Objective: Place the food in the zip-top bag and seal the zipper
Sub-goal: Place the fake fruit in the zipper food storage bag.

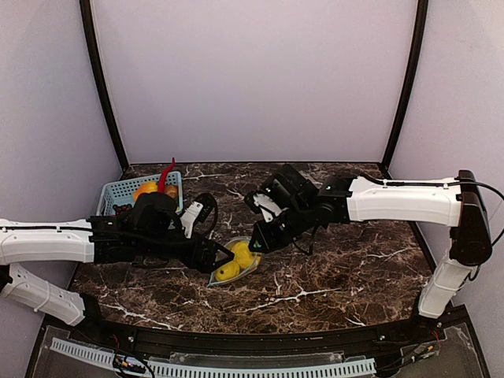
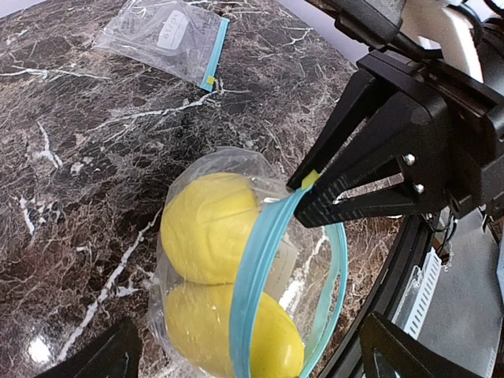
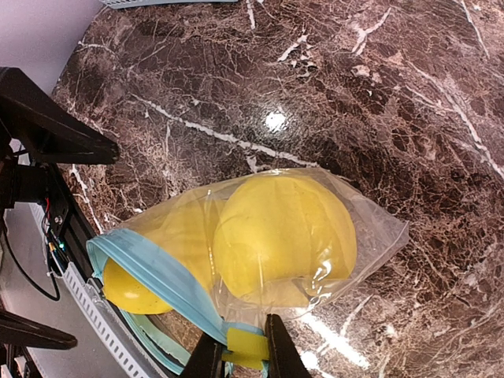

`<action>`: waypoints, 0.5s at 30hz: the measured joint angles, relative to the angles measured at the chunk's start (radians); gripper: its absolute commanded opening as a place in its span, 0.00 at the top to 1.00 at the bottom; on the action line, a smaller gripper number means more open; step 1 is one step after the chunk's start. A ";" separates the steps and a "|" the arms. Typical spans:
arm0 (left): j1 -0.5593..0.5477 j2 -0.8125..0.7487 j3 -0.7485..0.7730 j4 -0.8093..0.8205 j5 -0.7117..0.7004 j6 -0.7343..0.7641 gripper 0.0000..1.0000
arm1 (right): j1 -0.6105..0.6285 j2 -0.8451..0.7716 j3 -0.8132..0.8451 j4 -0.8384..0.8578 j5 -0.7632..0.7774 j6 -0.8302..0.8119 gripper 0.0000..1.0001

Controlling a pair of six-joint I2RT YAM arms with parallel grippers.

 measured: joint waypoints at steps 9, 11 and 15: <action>0.000 -0.078 -0.058 -0.053 0.032 -0.063 0.07 | 0.000 0.000 0.000 0.000 -0.004 0.000 0.91; 0.000 -0.066 -0.059 -0.061 0.039 -0.067 0.09 | 0.000 0.000 0.000 0.000 -0.004 0.000 0.91; 0.000 -0.028 -0.059 -0.061 0.050 -0.071 0.14 | 0.000 0.000 0.000 0.000 -0.004 0.000 0.91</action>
